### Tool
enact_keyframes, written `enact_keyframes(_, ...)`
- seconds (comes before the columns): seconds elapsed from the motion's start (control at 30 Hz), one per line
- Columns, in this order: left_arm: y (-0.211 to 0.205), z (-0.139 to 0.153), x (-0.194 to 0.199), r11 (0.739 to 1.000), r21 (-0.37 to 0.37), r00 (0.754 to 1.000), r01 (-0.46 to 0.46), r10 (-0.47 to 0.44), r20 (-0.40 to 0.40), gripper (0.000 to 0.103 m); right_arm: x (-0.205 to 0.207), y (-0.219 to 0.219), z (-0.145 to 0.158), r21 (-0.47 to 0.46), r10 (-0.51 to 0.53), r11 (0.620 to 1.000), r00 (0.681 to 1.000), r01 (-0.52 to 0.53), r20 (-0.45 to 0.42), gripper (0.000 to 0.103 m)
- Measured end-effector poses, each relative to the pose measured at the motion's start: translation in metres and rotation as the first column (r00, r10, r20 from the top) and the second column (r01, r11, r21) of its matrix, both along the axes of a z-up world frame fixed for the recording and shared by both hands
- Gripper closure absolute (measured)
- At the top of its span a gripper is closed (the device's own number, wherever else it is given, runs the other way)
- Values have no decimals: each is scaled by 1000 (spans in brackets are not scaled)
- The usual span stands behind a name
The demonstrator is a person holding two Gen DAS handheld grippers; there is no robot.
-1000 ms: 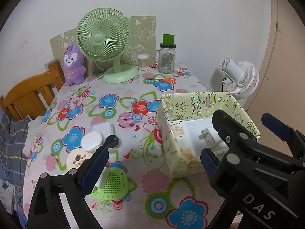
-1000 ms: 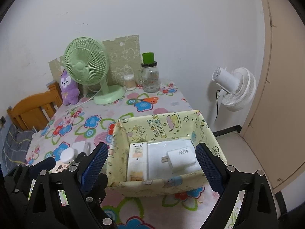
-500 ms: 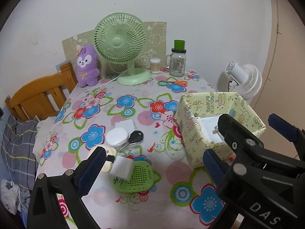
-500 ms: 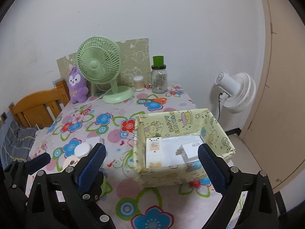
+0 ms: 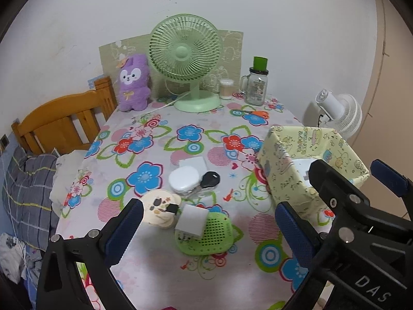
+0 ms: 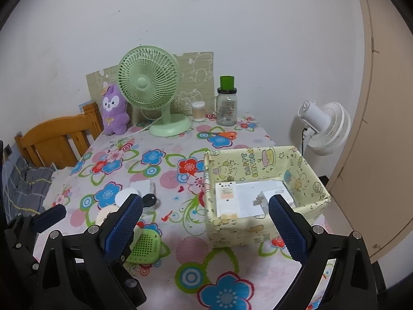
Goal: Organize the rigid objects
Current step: 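Withdraw both grippers from the yellow box back toward the green basket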
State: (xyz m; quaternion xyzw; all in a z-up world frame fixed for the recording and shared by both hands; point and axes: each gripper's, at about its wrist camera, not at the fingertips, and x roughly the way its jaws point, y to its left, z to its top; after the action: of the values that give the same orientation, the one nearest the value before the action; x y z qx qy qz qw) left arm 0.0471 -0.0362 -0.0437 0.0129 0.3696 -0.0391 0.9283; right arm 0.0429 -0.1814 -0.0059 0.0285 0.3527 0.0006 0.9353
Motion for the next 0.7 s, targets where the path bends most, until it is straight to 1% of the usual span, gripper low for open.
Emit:
enact_keyframes(0.1, 6, -2, 0, 1000, 13, 1000, -2, 2, 4, 0, 0, 7, -2, 0, 13, 1000, 1000, -13, -8, 4)
enact_keyframes(0.4, 23, -10, -4, 999, 38, 1000, 0, 0, 19, 0, -2, 25, -9, 8, 29, 1000, 1000, -29, 7, 4)
enact_keyframes(0.57, 36, -24, 0, 1000, 16, 1000, -7, 7, -11, 0, -1, 34, -18, 8, 39, 999, 999, -39, 1, 4)
enact_keyframes(0.7, 43, -37, 5, 1000, 11, 999, -16, 17, -38, 0, 1, 41, -27, 8, 54, 999, 999, -54, -8, 4)
